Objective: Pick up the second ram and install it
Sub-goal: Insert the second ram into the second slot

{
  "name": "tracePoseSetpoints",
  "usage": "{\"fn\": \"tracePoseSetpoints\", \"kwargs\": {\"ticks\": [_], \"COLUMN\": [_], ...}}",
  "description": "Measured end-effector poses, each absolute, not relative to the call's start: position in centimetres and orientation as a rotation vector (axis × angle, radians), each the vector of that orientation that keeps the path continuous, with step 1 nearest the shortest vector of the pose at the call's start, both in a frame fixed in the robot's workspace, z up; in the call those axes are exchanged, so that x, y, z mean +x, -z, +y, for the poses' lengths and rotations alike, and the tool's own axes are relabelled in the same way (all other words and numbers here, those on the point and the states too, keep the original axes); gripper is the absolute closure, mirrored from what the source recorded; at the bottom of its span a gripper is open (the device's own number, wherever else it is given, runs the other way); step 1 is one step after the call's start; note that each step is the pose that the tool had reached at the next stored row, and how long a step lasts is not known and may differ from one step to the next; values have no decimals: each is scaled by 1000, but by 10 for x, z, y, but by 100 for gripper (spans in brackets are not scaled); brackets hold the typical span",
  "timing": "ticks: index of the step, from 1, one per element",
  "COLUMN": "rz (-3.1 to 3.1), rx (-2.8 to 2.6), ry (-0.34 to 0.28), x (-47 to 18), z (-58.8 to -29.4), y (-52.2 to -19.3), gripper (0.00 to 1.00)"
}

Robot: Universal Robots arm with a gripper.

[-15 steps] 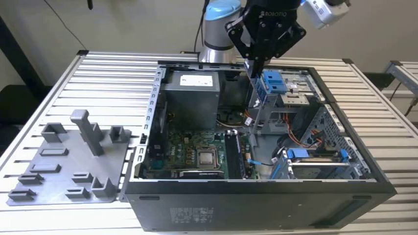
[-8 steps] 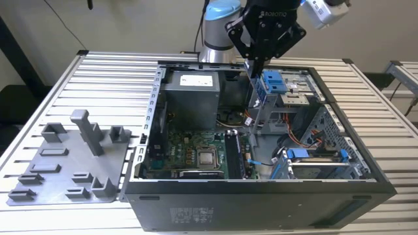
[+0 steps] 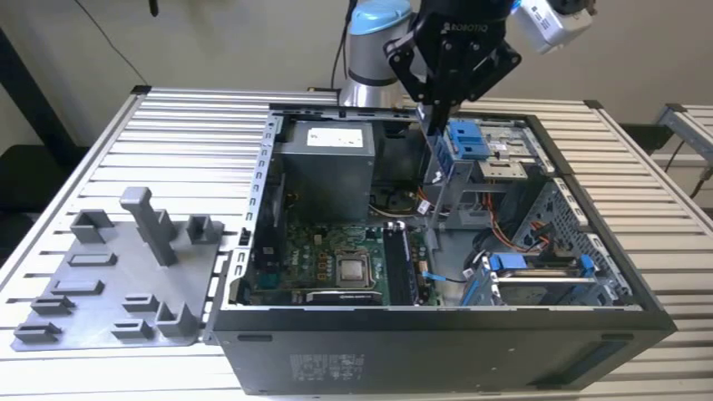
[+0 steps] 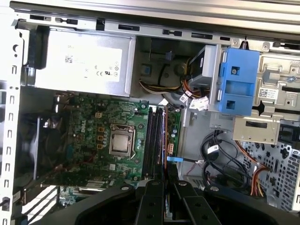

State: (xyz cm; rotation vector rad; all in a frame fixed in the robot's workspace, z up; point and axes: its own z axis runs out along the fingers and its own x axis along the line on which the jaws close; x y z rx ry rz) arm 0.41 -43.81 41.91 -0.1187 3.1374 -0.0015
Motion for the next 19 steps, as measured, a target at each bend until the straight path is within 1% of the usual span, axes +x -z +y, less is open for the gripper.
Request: {"fn": "tracePoseSetpoints", "kwargs": {"ticks": [19], "rz": [3137], "rx": [-119], "ry": [3], "x": [4], "z": [-438], "y": [-408], "gripper": [86]}}
